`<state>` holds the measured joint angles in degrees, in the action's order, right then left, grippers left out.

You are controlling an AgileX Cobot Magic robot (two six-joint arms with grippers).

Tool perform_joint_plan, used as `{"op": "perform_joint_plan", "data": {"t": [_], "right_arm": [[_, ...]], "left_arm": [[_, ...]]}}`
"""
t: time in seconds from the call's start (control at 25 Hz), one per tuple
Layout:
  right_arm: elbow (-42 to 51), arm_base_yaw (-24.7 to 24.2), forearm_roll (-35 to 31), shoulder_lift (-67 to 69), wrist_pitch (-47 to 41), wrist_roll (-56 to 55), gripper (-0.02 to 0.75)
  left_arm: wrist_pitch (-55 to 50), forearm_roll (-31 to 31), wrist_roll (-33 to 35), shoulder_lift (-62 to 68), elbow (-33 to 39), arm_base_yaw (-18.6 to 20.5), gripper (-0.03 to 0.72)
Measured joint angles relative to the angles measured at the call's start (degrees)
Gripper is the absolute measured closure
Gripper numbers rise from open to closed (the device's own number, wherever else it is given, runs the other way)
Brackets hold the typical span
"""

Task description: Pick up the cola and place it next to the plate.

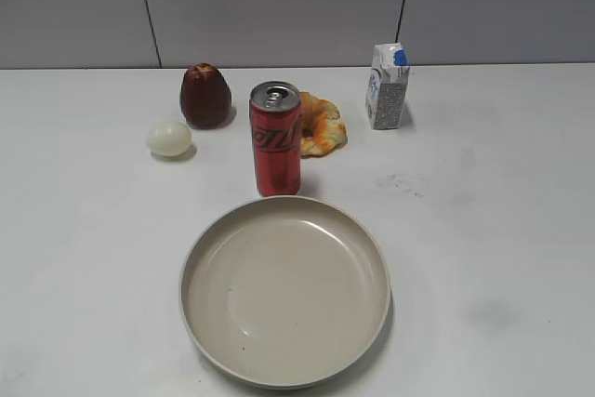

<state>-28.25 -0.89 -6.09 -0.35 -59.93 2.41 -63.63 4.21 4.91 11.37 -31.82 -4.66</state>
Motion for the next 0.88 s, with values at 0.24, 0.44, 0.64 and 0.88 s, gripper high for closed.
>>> {"op": "perform_joint_plan", "data": {"t": [0.24, 0.44, 0.64, 0.88], "right_arm": [[0.0, 0.0, 0.0, 0.0, 0.0, 0.0, 0.202], [0.0, 0.0, 0.0, 0.0, 0.0, 0.0, 0.202], [0.0, 0.0, 0.0, 0.0, 0.0, 0.0, 0.202], [0.0, 0.0, 0.0, 0.0, 0.0, 0.0, 0.202]], "left_arm": [[3.8, -0.1, 0.0, -6.6, 3.1, 0.0, 0.090], [4.2, -0.1, 0.0, -6.6, 3.1, 0.0, 0.102], [4.3, -0.1, 0.0, -6.6, 3.1, 0.0, 0.104], [4.4, -0.1, 0.0, -8.1, 3.1, 1.3, 0.104]]}}
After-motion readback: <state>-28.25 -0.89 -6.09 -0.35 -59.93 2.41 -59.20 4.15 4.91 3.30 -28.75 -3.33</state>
